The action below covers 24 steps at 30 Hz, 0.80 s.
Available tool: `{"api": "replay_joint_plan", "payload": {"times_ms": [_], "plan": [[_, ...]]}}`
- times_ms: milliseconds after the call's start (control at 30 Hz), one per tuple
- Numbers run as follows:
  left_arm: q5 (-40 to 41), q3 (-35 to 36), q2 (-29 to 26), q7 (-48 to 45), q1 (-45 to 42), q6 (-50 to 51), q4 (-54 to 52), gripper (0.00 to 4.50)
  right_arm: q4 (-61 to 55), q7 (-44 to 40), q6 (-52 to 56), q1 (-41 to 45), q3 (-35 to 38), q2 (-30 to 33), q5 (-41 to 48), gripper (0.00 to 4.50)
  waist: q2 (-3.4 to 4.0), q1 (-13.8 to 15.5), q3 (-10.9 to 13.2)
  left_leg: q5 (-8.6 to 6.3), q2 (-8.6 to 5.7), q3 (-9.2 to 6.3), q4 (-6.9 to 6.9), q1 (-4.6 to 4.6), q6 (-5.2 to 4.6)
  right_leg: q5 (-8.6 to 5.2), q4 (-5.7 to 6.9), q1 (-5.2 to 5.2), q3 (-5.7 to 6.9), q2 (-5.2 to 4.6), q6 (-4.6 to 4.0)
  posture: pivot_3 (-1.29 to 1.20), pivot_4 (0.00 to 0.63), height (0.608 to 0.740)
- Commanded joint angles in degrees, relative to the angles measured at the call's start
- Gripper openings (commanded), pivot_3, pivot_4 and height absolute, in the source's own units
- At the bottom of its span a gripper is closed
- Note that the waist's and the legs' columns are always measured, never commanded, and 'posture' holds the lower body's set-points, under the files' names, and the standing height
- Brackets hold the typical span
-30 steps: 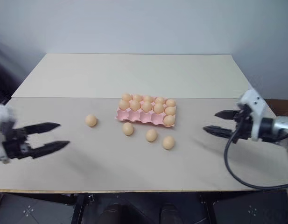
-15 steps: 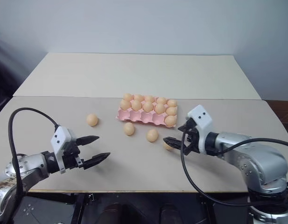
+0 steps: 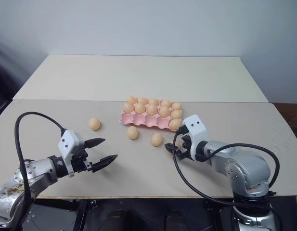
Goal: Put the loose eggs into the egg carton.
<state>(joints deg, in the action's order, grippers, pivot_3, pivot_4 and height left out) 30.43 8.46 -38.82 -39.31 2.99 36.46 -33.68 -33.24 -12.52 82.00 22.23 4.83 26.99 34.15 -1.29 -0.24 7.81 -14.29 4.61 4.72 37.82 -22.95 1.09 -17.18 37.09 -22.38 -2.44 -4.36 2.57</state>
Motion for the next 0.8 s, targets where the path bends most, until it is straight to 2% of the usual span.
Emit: {"api": "replay_joint_plan", "payload": {"times_ms": [33,500,600,767,800], "plan": [[0.57,0.89,-0.08,0.10,-0.05,-0.87,-1.62,4.46,-0.14,1.71,0.37,0.78,-0.52,-0.92,-1.94,4.50,0.00,-0.08,0.00,0.00,0.00,0.00,0.00,-0.01,0.00,0.00,0.00,-0.01,0.00,0.00,0.00,0.00,0.150,0.740],[1.89,2.10,0.22,0.87,0.16,-0.59,-2.02,4.46,2.82,2.90,-0.40,0.63,-2.18,-4.02,-5.73,4.50,0.00,-0.46,0.00,0.00,0.00,-0.01,-0.02,-0.01,0.00,0.00,0.00,-0.01,0.01,0.00,0.00,0.00,0.150,0.740],[1.93,2.21,0.18,1.04,0.24,-0.58,-2.05,4.50,3.17,2.74,-0.73,0.79,-2.17,-4.50,-6.39,3.97,0.00,-0.46,0.00,0.00,0.00,-0.01,-0.02,-0.01,0.00,0.00,0.00,-0.01,0.01,0.00,0.00,0.00,0.150,0.740],[1.96,2.37,0.13,1.24,0.31,-0.56,-2.11,4.50,3.45,2.24,-1.34,1.03,-2.34,-5.00,-7.07,2.32,0.00,-0.46,0.00,0.00,0.00,-0.01,-0.02,-0.01,0.00,0.00,-0.01,-0.02,0.01,0.00,0.00,0.00,0.150,0.740],[1.98,2.41,0.12,1.25,0.27,-0.54,-2.10,4.50,3.49,2.15,-1.42,1.05,-2.35,-5.03,-7.16,2.18,0.00,-0.46,0.00,0.00,0.00,-0.01,-0.02,-0.01,0.00,0.00,-0.01,-0.02,0.01,0.00,0.00,0.00,0.150,0.740]]}}
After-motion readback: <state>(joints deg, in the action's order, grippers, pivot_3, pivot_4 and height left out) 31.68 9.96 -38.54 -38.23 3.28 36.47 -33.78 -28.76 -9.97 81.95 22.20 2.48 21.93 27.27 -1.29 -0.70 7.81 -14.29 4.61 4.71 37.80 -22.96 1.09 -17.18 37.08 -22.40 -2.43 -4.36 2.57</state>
